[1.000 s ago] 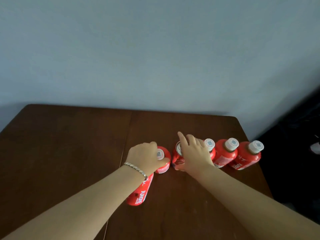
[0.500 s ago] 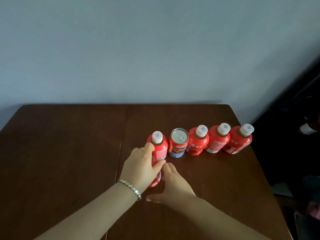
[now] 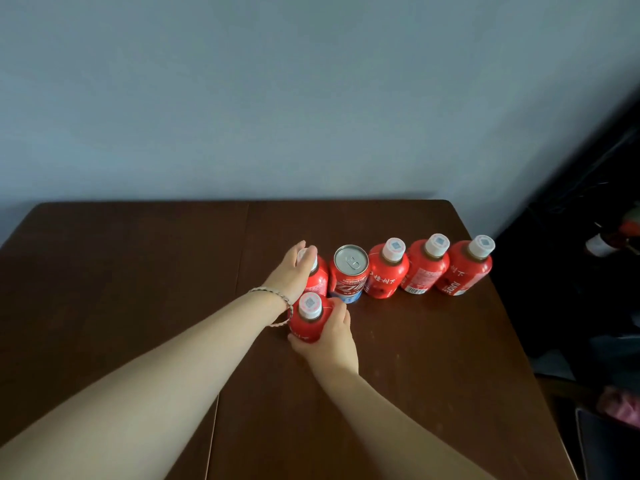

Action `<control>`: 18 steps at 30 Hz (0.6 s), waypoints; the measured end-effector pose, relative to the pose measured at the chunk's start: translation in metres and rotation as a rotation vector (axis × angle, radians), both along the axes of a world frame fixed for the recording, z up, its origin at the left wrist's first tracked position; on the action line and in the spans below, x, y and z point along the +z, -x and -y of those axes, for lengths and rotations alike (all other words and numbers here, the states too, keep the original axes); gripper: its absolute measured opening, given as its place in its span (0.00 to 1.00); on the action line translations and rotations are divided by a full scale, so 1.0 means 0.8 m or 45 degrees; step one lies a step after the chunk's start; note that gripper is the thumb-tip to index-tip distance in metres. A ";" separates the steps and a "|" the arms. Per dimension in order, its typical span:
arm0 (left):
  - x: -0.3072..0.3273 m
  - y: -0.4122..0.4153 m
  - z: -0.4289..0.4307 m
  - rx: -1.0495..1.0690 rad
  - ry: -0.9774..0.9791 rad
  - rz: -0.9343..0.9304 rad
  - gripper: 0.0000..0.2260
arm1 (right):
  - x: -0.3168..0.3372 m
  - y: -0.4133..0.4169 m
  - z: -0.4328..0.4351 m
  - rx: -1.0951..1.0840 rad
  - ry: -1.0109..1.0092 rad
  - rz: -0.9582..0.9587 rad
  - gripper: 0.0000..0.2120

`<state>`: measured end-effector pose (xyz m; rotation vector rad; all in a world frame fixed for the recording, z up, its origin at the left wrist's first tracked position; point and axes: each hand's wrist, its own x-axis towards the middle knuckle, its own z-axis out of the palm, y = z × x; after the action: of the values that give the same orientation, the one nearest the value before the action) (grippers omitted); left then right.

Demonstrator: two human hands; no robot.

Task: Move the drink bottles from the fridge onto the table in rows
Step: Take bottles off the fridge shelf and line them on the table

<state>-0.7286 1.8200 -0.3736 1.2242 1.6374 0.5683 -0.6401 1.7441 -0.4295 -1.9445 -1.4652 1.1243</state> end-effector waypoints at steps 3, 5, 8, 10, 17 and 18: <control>-0.005 -0.002 -0.004 0.069 -0.029 -0.053 0.19 | -0.004 0.002 -0.004 -0.035 -0.028 -0.093 0.40; -0.009 -0.001 -0.002 0.082 -0.042 -0.048 0.18 | -0.006 0.003 -0.005 -0.055 -0.034 -0.121 0.40; -0.015 -0.003 0.001 0.077 -0.056 -0.036 0.19 | -0.007 0.004 -0.005 -0.060 -0.028 -0.145 0.41; -0.016 -0.005 0.001 0.094 -0.047 -0.032 0.20 | -0.005 0.002 -0.006 -0.022 0.048 -0.162 0.46; -0.008 -0.016 0.000 0.195 0.051 -0.055 0.21 | 0.011 -0.045 -0.047 -0.143 0.451 -0.354 0.33; -0.009 -0.019 0.000 0.232 0.068 -0.071 0.22 | 0.011 -0.048 -0.054 -0.168 0.451 -0.437 0.26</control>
<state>-0.7134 1.8202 -0.3809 1.0671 1.8118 0.6038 -0.6020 1.7870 -0.4208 -1.9109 -0.9946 1.6458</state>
